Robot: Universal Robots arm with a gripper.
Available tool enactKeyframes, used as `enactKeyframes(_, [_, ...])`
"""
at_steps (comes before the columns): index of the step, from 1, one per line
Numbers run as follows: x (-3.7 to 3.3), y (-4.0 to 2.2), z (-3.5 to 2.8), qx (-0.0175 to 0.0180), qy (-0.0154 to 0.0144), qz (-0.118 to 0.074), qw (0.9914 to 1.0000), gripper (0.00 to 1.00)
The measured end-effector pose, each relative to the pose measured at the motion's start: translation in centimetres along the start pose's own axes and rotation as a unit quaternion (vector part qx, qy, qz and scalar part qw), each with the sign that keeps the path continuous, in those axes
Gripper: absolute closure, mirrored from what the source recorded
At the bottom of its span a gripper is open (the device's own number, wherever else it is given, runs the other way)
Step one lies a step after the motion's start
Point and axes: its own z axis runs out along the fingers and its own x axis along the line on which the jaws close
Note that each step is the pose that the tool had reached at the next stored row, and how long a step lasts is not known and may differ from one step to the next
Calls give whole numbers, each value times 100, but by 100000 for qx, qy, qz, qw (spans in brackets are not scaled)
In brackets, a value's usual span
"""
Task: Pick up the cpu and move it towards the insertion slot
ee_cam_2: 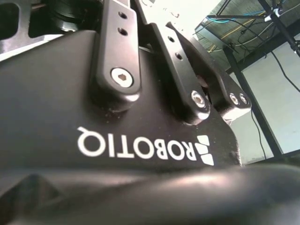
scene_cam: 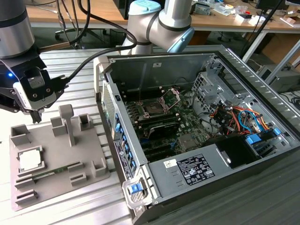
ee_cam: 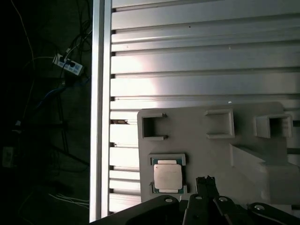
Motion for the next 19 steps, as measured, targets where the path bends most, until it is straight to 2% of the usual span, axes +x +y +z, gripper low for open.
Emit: enactKeyframes(19, [0, -2, 54, 2, 2, 0, 100000, 89])
